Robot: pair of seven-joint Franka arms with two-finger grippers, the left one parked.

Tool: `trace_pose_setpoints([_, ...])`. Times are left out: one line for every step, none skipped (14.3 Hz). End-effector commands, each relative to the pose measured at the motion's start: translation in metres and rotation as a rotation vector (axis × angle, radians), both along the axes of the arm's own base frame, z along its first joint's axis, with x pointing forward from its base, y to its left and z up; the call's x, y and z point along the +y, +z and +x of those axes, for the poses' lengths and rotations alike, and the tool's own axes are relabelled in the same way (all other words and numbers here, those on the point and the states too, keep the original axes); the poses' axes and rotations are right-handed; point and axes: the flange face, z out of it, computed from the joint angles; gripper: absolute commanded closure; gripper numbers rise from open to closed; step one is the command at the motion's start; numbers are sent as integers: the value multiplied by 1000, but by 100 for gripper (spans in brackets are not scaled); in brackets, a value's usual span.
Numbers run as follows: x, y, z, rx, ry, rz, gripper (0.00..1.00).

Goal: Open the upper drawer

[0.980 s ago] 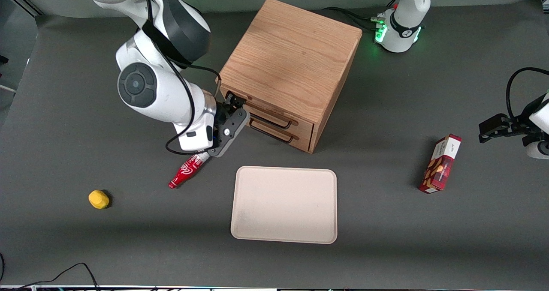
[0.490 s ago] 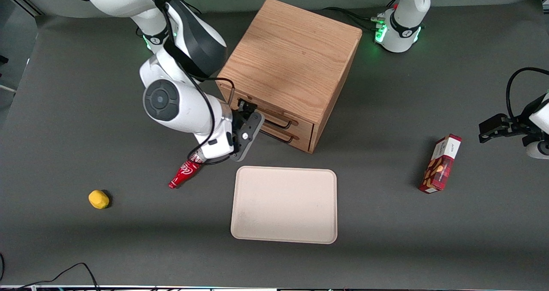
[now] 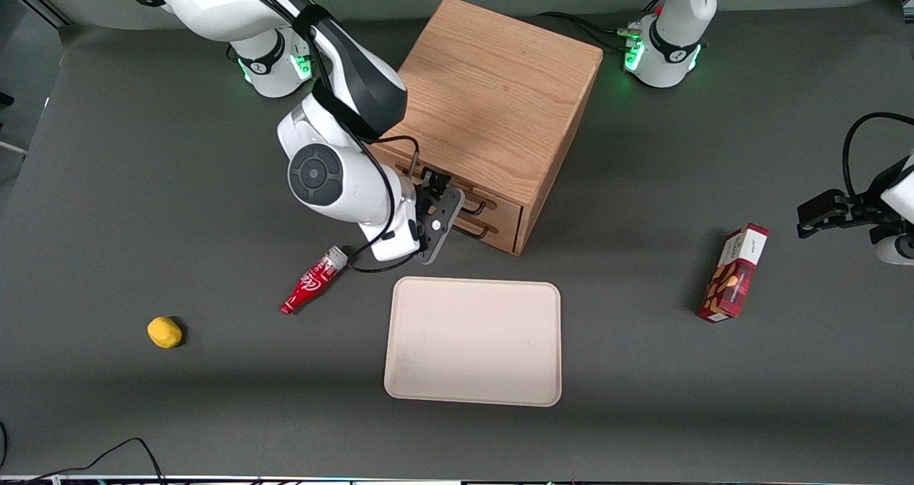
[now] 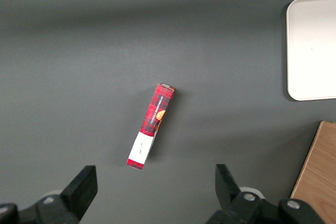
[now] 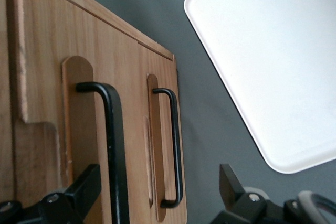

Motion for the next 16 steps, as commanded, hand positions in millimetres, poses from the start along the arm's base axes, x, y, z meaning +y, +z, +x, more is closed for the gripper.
trace_pose_setpoints([1,-4,0,-19,13,16,0])
trace_pose_setpoints([0,-7,2,-25,13,15,0])
trace_pose_setpoints([0,-13,5,-37,27,12,0])
trace_pose_setpoints([-5,-18,10,-54,36,-10,0])
trace_pose_setpoints([-6,-18,13,-72,45,-27,0])
trace_pose_setpoints([-7,-21,17,-84,52,-40,0])
trace_pose_setpoints([-7,-20,21,-98,55,-45,0])
trace_pose_setpoints([-8,-21,27,-107,52,-50,0])
trace_pose_setpoints([-11,-16,34,-126,47,-49,0])
trace_pose_setpoints([-15,-17,41,-141,54,-57,0])
trace_pose_setpoints([-23,-15,51,-160,51,-62,0])
trace_pose_setpoints([-32,-13,61,-178,42,-68,0])
trace_pose_setpoints([-39,-9,69,-196,42,-70,0])
trace_pose_setpoints([-47,-8,76,-208,38,-75,0])
trace_pose_setpoints([-58,-6,85,-224,29,-85,0])
trace_pose_setpoints([-67,-5,94,-241,24,-93,0])
